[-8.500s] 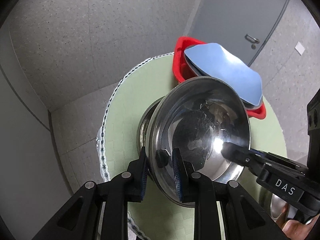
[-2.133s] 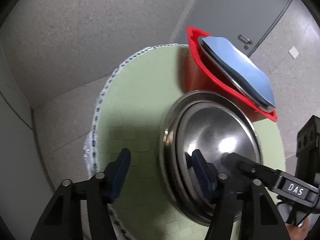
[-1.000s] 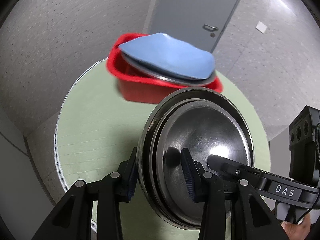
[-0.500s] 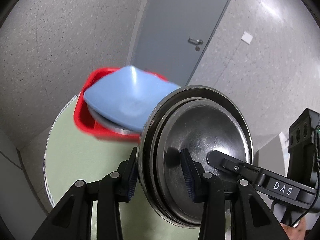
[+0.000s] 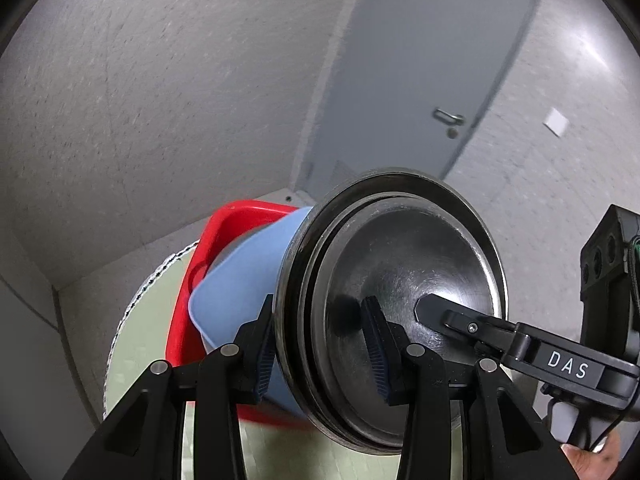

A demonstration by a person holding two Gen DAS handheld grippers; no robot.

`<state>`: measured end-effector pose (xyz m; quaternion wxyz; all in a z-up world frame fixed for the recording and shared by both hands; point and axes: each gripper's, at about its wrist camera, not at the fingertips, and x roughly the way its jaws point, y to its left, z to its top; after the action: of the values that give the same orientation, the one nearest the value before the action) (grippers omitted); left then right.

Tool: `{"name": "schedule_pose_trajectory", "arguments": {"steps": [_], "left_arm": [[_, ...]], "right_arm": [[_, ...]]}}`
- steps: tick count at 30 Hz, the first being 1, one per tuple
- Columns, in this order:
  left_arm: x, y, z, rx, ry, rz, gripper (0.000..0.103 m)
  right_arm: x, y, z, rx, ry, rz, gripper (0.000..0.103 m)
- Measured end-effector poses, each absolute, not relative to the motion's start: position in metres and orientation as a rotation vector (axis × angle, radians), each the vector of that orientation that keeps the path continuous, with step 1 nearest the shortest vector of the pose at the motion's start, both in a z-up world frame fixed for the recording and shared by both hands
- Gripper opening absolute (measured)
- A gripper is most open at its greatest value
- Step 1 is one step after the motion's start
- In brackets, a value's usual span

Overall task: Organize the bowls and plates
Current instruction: 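Lift the stack of steel bowls with both grippers over the red basin, then lower the bowl stack onto the blue plate and open both grippers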

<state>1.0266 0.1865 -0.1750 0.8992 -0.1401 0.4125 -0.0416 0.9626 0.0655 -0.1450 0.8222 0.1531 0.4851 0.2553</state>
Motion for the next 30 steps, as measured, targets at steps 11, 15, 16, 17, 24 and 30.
{"name": "schedule_pose_trajectory", "arguments": {"steps": [11,15,16,17,24,30], "left_arm": [[1.104,0.191,-0.228,-0.366,0.991,-0.004,0.038],[1.123,0.202,-0.235,-0.373,1.018,-0.006,0.038],[1.123,0.202,-0.236,-0.361,1.014,-0.007,0.038],[1.127,0.2,-0.236,-0.35,1.017,-0.008,0.038],[1.129,0.198,-0.237,-0.335,1.011,-0.013,0.043],[1.119,0.194,-0.228,-0.309,0.972,-0.022,0.058]], "right_arm": [[1.011,0.107,-0.193,0.199,1.162,0.565,0.04],[1.013,0.114,-0.204,0.146,1.167,0.549,0.04],[1.013,0.116,-0.205,0.129,1.168,0.542,0.04],[1.014,0.119,-0.205,0.105,1.161,0.534,0.041],[1.01,0.119,-0.197,0.079,1.143,0.491,0.05],[0.995,0.11,-0.177,0.082,1.083,0.477,0.053]]}}
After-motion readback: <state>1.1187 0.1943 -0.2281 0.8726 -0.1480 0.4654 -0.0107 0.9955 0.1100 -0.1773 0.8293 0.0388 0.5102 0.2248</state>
